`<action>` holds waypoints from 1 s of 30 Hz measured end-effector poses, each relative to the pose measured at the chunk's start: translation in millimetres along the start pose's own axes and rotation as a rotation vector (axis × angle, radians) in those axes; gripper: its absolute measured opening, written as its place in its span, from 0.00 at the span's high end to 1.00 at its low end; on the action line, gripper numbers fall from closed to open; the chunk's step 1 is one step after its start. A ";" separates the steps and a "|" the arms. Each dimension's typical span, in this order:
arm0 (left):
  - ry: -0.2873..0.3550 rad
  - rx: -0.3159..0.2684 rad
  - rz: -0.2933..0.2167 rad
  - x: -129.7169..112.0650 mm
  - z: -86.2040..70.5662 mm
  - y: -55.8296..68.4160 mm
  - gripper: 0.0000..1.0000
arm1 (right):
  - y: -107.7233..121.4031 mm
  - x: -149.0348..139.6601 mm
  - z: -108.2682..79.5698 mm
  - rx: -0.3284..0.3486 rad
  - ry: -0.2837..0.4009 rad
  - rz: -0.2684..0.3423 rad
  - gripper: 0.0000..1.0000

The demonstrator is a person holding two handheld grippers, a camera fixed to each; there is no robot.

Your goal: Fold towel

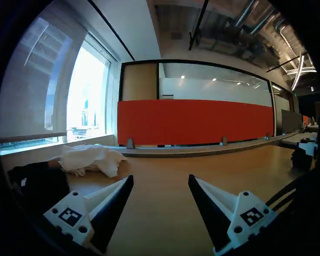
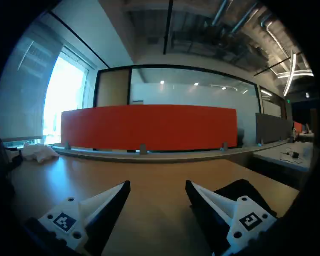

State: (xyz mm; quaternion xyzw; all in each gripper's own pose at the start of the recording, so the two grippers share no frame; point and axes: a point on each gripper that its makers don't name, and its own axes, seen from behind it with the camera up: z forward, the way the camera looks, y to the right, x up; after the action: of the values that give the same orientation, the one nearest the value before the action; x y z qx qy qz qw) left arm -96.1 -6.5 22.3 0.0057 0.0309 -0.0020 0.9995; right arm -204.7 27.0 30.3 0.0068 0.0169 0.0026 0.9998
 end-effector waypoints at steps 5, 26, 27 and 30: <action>0.000 0.000 0.000 0.3 -0.3 -0.3 0.05 | -0.1 0.3 0.0 0.000 0.000 0.000 0.00; -0.001 -0.001 -0.001 2.3 -0.5 -0.7 0.05 | 0.3 0.7 0.0 0.000 0.000 0.000 0.00; -0.001 -0.001 -0.001 2.3 -0.5 -0.7 0.05 | 0.2 0.7 -0.1 0.000 0.000 0.000 0.00; -0.001 0.000 -0.002 2.2 -0.5 -0.9 0.05 | 0.3 0.7 -0.1 0.000 0.000 0.000 0.00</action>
State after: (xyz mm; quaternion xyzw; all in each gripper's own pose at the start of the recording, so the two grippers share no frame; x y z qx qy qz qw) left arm -93.9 -7.4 21.6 0.0056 0.0304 -0.0029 0.9995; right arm -204.0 27.3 30.2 0.0068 0.0168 0.0025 0.9998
